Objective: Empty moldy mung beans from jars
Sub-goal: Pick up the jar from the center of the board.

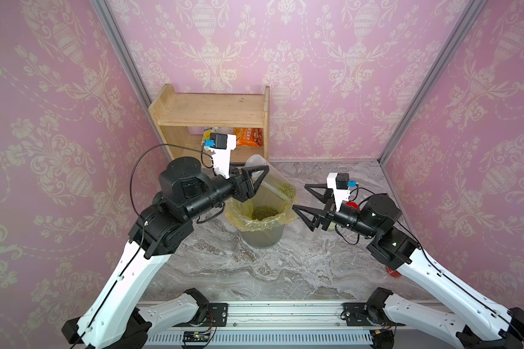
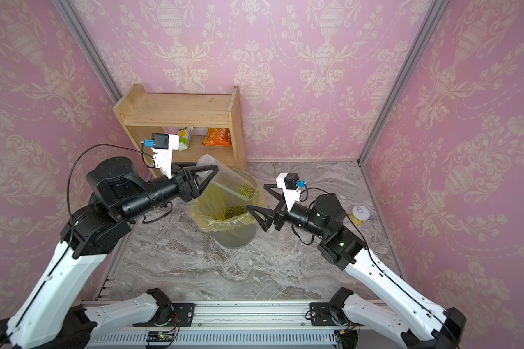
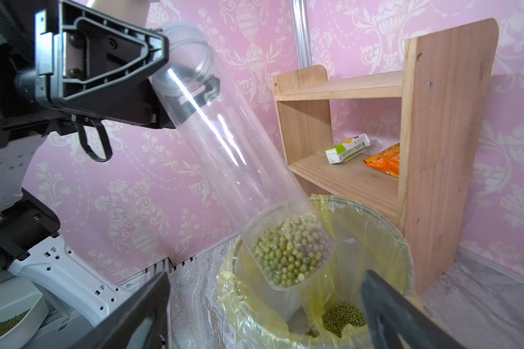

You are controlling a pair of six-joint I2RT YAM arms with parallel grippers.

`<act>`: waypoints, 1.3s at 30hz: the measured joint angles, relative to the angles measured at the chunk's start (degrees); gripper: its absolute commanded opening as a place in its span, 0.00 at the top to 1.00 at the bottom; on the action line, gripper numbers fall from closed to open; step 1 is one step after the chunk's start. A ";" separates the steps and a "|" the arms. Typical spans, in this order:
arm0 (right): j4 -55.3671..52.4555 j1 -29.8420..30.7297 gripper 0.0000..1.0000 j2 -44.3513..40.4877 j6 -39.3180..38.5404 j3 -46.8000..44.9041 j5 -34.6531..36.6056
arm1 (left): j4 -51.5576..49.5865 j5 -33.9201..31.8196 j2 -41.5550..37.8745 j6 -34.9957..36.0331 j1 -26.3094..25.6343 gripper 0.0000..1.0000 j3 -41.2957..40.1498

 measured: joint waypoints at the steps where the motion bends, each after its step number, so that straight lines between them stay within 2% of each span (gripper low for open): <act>1: 1.22 0.00 0.00 0.02 -0.09 -0.20 0.02 | 0.98 1.09 0.50 -0.70 0.52 0.69 0.00; 10: 8.68 -1.92 0.00 0.76 -0.04 -1.33 1.88 | 12.68 11.93 4.50 -12.17 7.72 0.70 -1.36; 16: 11.67 -2.19 0.00 2.10 0.13 -1.57 3.32 | 17.25 15.80 5.70 -16.72 8.22 0.70 -2.05; 30: 15.39 -3.45 0.00 6.93 -0.09 -0.70 5.70 | 18.27 18.01 6.99 -17.88 10.01 0.70 -2.05; 39: 15.02 -4.81 0.00 8.46 -0.74 0.98 4.87 | 15.89 22.97 6.12 -18.53 11.30 0.69 -2.05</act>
